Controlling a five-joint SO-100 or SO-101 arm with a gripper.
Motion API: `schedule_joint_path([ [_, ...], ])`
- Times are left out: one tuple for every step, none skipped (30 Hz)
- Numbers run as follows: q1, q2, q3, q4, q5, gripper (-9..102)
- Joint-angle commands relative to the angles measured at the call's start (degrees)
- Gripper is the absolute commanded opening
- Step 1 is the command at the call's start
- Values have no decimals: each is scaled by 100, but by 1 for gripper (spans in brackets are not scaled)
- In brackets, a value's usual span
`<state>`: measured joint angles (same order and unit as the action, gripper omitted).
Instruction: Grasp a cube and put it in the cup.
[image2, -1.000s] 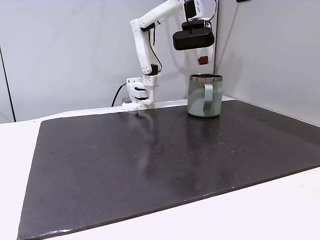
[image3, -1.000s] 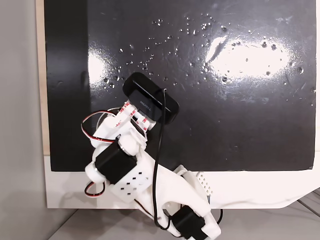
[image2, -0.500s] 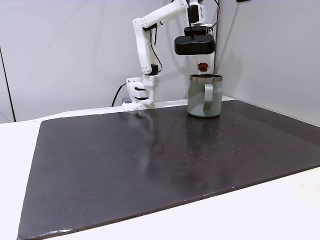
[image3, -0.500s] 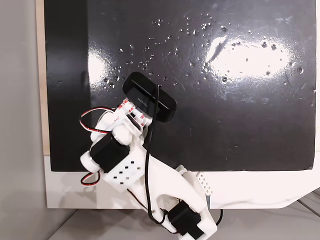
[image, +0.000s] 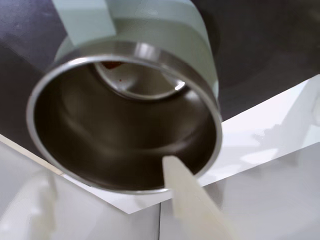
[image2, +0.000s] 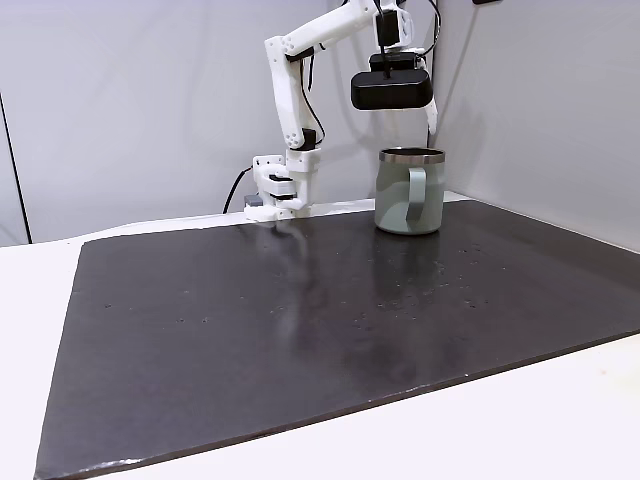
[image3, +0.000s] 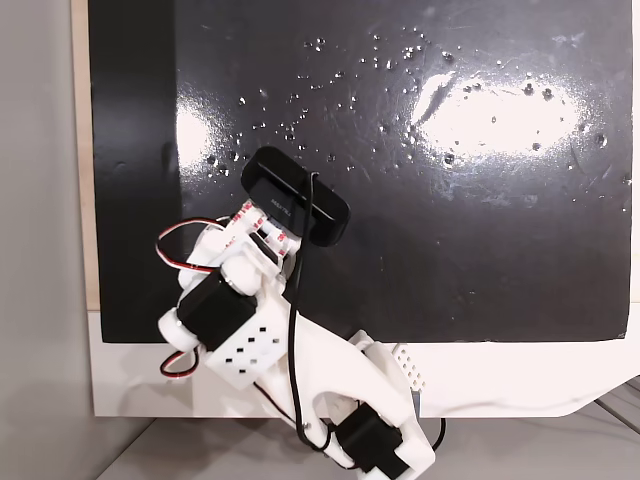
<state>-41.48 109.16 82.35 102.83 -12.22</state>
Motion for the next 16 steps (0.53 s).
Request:
schedule_joint_path([
  [0, 246, -53, 70, 79, 23],
  [-18, 246, -79, 70, 105, 23],
  [-44, 246, -97, 70, 114, 23],
  [-44, 237, -123, 70, 141, 23],
  [-44, 211, -167, 70, 158, 23],
  [-44, 185, -211, 70, 185, 23],
  [-44, 185, -246, 70, 193, 23],
  [-44, 185, -264, 79, 193, 23],
  [-44, 202, -264, 79, 202, 23],
  [-44, 220, -264, 79, 202, 23],
  [-44, 229, -246, 79, 202, 23],
  [-35, 229, -229, 79, 202, 23],
  [-35, 229, -220, 79, 202, 22],
  [-35, 211, -211, 79, 202, 22],
  [-35, 211, -211, 79, 211, 22],
  [-44, 202, -211, 79, 220, 22],
])
